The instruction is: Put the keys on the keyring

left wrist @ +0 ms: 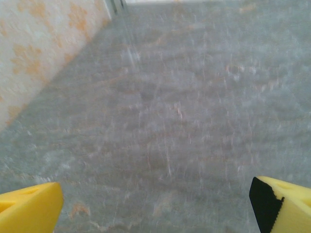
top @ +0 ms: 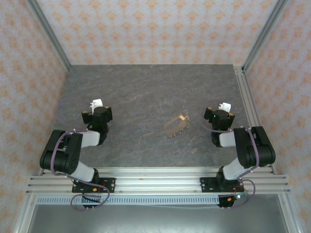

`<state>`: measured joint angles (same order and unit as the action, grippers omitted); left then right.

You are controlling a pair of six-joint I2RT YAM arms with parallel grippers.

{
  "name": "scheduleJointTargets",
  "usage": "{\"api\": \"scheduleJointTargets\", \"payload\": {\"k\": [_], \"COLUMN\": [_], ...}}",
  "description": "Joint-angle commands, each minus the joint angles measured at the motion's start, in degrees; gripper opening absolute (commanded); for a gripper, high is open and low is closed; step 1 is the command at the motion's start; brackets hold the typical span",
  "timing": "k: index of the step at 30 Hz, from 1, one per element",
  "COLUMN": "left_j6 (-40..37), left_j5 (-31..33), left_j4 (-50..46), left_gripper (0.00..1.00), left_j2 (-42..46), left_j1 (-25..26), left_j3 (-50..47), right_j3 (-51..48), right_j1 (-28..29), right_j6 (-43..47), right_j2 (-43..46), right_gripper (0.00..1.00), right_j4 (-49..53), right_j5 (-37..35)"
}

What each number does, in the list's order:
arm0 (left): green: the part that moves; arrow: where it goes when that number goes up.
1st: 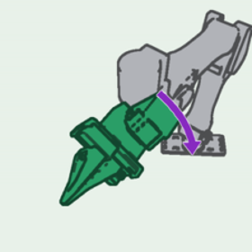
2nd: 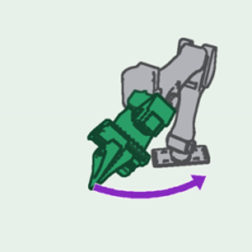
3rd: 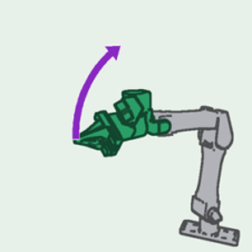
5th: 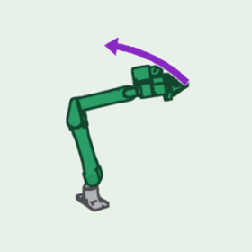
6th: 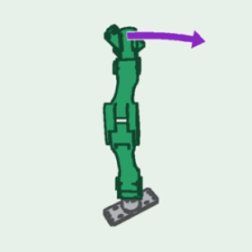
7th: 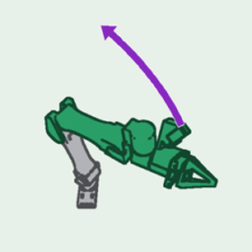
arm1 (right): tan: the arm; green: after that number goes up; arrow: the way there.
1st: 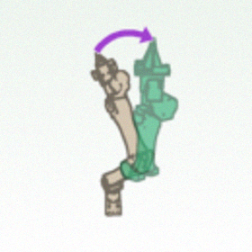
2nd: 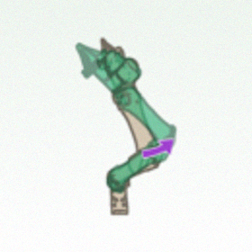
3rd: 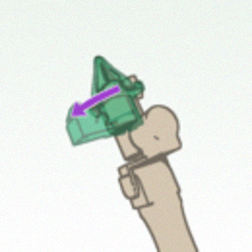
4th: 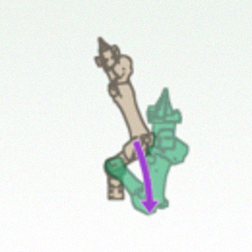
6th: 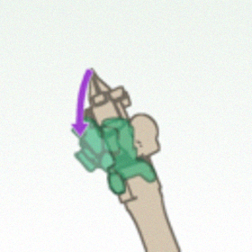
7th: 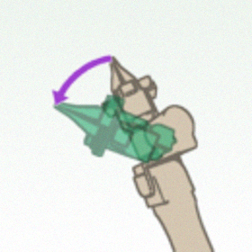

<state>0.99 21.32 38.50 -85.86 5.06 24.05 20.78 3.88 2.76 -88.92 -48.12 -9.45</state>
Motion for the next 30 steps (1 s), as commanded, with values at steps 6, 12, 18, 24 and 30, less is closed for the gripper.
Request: {"api": "scheduleJointTargets", "payload": {"k": [6,12,18,24,30], "left_j6": [-0.7,-0.6,-0.5,-0.5,-0.5], "left_j5": [-7.7,-7.7,-7.8,-7.8,-7.8], "left_j4": [6.0,5.6,5.3,5.2,5.2], "left_gripper": [1.00,1.00,1.00,1.00,1.00], "left_j2": [-0.1,-0.1,0.0,0.1,0.0], "left_j1": [-0.7,-0.6,-0.6,-0.6,-0.7], "left_j3": [-0.4,-0.3,-0.2,-0.2,-0.1], "right_j3": [1.0,1.1,1.2,1.7,1.5], "right_j1": [-0.6,-0.6,-0.6,-0.6,-1.1], "right_j6": [-0.9,-0.8,-0.4,-0.1,-0.2], "right_j2": [0.1,0.2,0.2,0.0,0.2], "right_gripper": [1.00,0.99,0.99,1.00,1.00], "right_j4": [-3.8,-3.5,-3.3,-2.5,-2.7], "right_j5": [-1.2,-1.0,0.2,1.5,2.3]}}
